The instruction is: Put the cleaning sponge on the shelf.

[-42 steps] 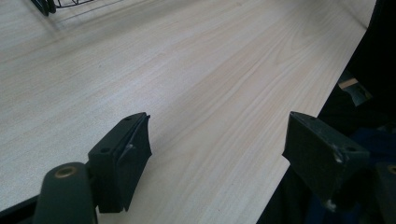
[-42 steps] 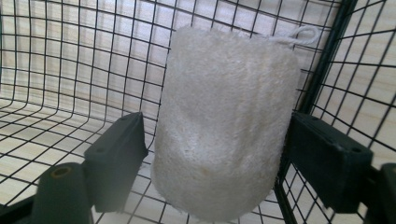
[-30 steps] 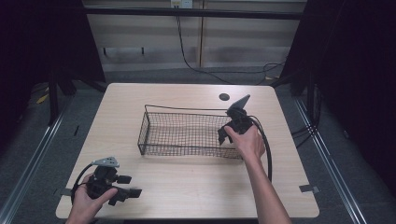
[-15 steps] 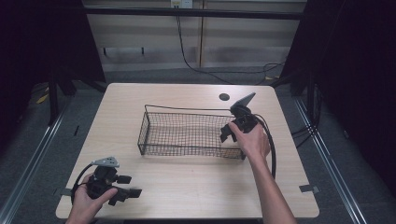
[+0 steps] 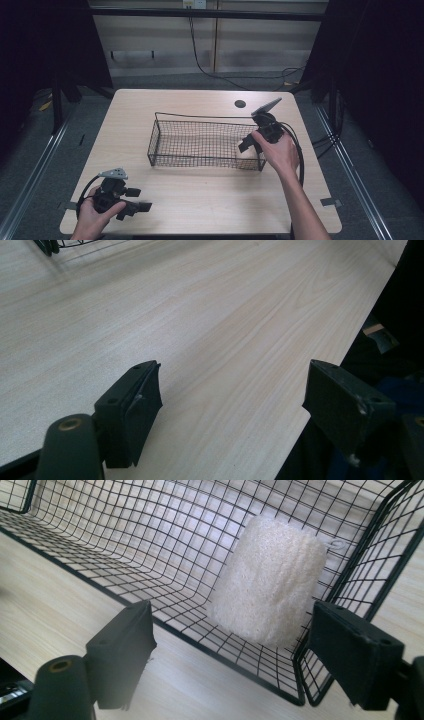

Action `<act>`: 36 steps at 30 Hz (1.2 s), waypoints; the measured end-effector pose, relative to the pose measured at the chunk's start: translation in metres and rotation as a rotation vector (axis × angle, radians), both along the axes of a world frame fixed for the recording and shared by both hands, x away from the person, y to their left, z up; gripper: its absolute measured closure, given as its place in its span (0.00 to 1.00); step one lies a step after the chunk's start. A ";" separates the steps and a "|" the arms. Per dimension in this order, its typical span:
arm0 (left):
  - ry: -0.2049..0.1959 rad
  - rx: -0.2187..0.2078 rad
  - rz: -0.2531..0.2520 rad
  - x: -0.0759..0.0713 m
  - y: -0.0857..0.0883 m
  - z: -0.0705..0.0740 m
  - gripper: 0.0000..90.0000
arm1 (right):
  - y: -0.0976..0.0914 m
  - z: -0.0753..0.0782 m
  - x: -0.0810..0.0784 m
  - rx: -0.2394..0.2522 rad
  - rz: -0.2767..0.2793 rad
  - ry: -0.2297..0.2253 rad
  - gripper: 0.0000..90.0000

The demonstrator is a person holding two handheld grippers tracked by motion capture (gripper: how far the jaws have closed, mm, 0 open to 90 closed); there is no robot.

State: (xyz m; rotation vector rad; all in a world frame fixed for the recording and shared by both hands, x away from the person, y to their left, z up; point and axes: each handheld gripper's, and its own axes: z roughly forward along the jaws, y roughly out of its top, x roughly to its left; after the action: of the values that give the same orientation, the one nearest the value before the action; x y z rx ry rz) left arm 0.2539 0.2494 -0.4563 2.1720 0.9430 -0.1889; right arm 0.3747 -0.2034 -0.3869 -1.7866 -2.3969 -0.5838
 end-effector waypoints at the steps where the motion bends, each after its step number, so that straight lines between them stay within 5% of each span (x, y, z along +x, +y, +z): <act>1: -0.004 0.002 0.000 0.000 0.000 0.000 0.25 | 0.000 0.001 -0.002 0.003 0.013 -0.002 0.23; 15: -0.006 -0.004 0.007 0.000 0.001 0.000 0.25 | -0.005 0.015 -0.034 0.083 0.079 -0.140 0.21; 30: -0.003 -0.006 0.009 0.000 0.001 0.000 0.25 | -0.006 0.016 -0.064 0.143 0.119 -0.180 0.21; 36: -0.003 -0.003 0.009 0.000 0.000 0.000 0.25 | -0.009 0.005 -0.080 0.132 0.126 -0.187 0.21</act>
State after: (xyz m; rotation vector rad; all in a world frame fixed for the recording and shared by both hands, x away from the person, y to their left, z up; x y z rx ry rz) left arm 0.2537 0.2499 -0.4564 2.1641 0.9500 -0.1820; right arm 0.2951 -0.2120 -0.3815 -1.5793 -2.4992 -0.9061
